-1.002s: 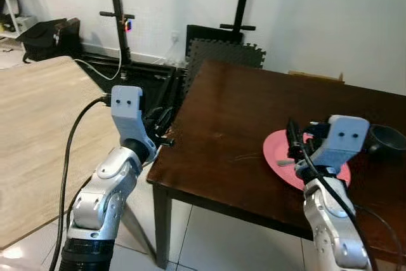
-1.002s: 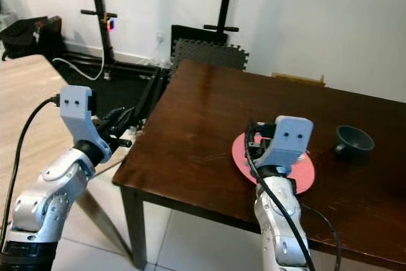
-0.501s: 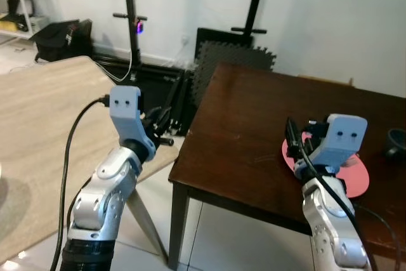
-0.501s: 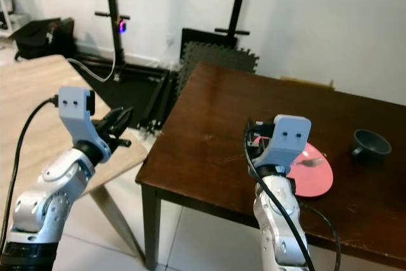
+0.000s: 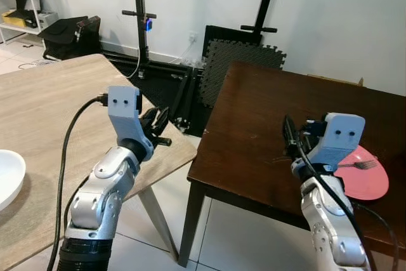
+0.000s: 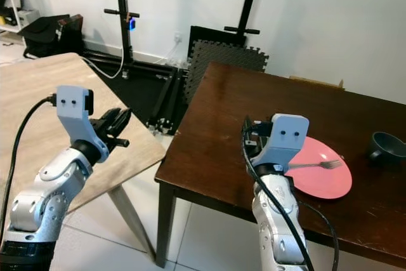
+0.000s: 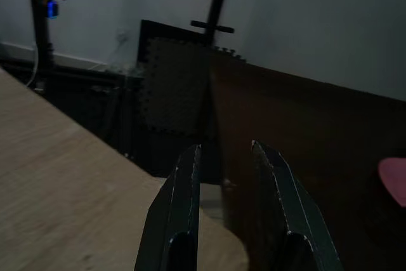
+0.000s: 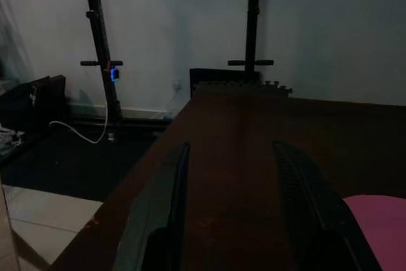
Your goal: Setting the table
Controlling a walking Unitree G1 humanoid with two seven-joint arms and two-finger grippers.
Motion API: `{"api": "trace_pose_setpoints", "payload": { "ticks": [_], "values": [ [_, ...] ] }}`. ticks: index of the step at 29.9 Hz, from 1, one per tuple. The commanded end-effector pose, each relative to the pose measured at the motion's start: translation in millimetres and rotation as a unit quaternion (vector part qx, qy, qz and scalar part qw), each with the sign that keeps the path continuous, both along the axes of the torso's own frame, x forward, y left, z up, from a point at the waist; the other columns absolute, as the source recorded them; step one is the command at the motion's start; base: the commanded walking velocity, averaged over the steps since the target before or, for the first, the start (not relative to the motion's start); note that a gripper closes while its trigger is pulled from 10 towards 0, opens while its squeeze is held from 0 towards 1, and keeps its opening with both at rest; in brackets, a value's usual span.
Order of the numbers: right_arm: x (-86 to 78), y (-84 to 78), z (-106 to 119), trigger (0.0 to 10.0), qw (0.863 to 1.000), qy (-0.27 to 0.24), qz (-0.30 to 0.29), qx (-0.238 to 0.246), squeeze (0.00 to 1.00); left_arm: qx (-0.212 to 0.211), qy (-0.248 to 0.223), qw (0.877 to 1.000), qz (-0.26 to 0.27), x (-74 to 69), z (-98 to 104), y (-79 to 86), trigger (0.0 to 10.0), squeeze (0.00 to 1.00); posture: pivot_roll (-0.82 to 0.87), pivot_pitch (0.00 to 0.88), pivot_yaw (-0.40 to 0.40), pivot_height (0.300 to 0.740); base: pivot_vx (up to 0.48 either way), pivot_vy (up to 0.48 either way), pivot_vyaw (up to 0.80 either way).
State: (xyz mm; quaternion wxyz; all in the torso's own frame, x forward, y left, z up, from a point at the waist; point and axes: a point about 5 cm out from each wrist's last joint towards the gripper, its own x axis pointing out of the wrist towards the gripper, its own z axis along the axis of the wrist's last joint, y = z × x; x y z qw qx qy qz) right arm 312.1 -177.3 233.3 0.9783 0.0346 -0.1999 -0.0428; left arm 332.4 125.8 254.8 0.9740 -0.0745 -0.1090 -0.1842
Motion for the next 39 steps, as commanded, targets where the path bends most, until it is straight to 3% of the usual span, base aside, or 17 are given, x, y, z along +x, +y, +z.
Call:
{"api": "trace_pose_setpoints", "payload": {
  "ticks": [1,14,33,39],
  "values": [
    [-0.6,-5.0,-3.1,10.0,1.000,0.004,-0.010,0.002,0.00,0.008,0.004,1.000,-0.005,0.4,-4.6,-2.0,10.0,0.00,0.05,0.071,-0.031,0.740,0.000,-0.465,0.00],
    [-1.2,-6.1,-3.1,10.0,1.000,0.005,-0.011,0.002,0.00,0.005,0.005,1.000,-0.003,0.7,-5.3,-2.2,10.0,0.00,0.05,0.076,-0.032,0.740,0.000,-0.465,0.00],
    [-1.9,-5.9,-3.7,10.0,1.000,0.007,-0.012,0.001,0.00,0.000,0.002,1.000,-0.005,0.0,-5.2,-3.1,10.0,0.00,0.05,0.079,-0.034,0.740,0.000,0.000,0.00],
    [-2.0,-5.7,-3.8,10.0,1.000,0.007,-0.012,0.001,0.00,0.003,0.002,1.000,-0.005,-0.1,-5.6,-3.8,10.0,0.00,0.04,0.079,-0.034,0.740,0.000,-0.431,0.00]
  ]
}}
